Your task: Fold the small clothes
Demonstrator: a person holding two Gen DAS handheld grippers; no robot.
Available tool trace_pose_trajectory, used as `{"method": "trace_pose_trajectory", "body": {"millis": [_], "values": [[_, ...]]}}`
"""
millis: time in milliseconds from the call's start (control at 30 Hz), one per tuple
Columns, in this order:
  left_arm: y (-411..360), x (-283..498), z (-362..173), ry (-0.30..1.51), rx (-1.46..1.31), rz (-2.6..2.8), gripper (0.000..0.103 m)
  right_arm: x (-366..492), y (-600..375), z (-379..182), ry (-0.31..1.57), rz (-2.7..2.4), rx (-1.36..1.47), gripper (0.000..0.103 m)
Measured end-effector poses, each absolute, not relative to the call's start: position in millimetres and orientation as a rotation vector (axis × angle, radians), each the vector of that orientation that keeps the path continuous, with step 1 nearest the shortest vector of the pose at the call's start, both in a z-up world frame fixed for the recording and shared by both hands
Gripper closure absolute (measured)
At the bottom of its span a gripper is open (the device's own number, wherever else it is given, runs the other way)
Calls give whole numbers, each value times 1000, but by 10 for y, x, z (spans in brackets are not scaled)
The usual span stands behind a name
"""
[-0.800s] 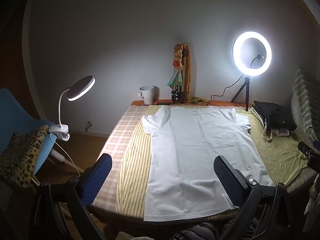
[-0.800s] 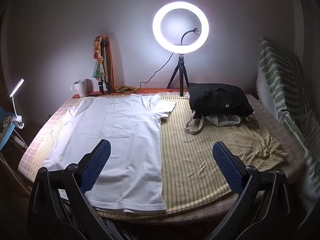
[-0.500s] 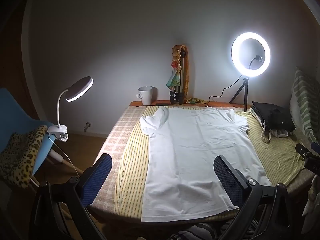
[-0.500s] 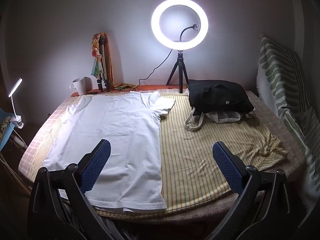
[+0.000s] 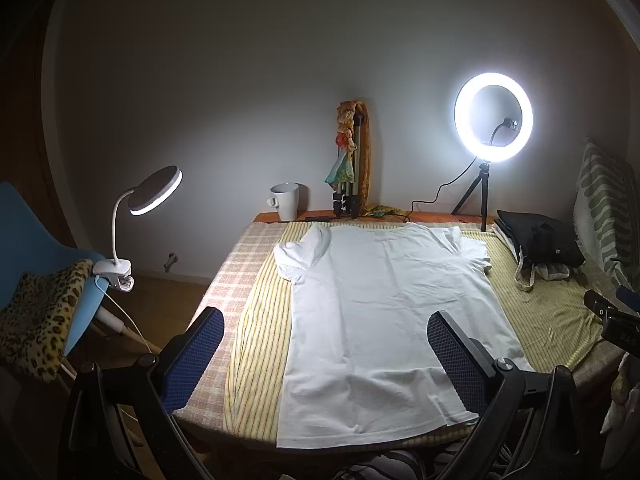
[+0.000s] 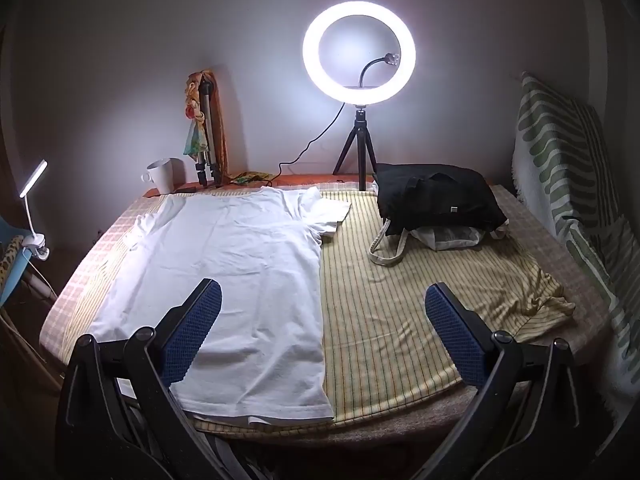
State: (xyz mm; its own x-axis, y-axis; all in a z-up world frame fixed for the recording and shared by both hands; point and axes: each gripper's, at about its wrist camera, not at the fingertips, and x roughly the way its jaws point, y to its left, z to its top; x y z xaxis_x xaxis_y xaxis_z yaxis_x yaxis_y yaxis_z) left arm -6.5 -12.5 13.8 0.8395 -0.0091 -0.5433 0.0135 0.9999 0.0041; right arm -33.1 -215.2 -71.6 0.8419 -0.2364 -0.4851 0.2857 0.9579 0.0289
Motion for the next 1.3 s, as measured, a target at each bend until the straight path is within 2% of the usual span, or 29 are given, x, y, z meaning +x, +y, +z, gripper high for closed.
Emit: {"method": "trace_pose_trajectory", "body": {"millis": [1300], "values": [[-62, -142, 190, 546, 0, 3, 0, -348, -2120, -685, 490, -271, 111, 0]]}}
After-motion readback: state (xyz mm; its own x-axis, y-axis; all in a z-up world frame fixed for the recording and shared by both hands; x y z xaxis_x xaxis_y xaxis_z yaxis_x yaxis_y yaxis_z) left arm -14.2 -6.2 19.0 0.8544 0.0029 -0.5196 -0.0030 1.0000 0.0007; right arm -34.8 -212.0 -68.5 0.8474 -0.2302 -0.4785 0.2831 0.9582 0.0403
